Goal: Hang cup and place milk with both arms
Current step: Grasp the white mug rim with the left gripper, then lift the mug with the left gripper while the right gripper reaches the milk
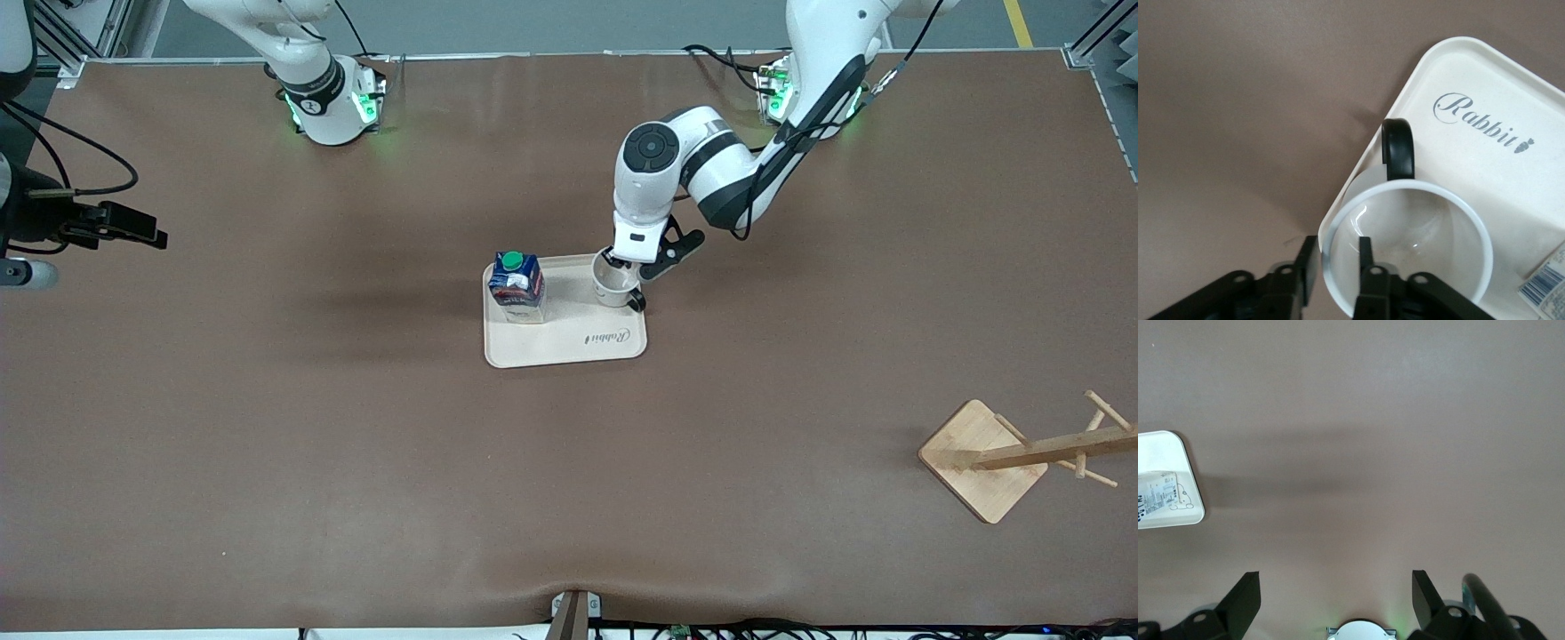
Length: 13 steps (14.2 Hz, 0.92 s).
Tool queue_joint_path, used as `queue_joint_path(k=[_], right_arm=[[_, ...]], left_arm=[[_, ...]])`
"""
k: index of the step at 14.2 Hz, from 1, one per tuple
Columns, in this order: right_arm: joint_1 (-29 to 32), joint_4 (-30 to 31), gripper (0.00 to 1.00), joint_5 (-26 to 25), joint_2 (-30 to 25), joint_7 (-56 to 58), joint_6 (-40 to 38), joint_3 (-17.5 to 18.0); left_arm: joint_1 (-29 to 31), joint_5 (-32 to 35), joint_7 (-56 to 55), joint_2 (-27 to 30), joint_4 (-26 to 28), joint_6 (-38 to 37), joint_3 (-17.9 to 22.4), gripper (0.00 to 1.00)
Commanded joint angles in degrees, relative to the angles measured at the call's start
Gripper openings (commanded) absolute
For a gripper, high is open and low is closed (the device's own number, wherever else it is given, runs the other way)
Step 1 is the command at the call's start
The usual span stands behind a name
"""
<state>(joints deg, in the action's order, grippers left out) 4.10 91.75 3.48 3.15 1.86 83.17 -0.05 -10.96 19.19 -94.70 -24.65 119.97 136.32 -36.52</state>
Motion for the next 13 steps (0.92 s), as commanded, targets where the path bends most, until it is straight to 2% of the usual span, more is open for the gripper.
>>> queue_joint_path(k=[1,4,6,10,13], right_arm=[[-1.2,-0.4,1.0,0.2,0.7,-4.4,-0.8,0.5],[-6.8,0.3,1.0,2.3,1.1,-14.8,-0.7,0.9],[-7.9,1.5,1.0,5.8,1.1,-19.7,0.1,2.9],[-9.3,5.5,1.0,7.1,1.6,-35.0,9.3,13.6],[-11.8,9.1,1.0,7.1,3.4,-41.1,17.6,18.9]], left_arm=[[0.0,3.5,-2.3,-1.6,-1.2,0.7,-0.2,0.0],[0.9,3.8,-0.8,-0.3,-2.5,-0.2,-0.1,0.0],[1.4,3.8,1.3,2.8,-4.1,-3.6,0.0,0.0],[2.7,3.4,11.9,9.3,-11.2,-21.2,-0.1,0.0],[7.9,2.6,25.2,14.4,-14.9,-28.4,-0.2,0.0]])
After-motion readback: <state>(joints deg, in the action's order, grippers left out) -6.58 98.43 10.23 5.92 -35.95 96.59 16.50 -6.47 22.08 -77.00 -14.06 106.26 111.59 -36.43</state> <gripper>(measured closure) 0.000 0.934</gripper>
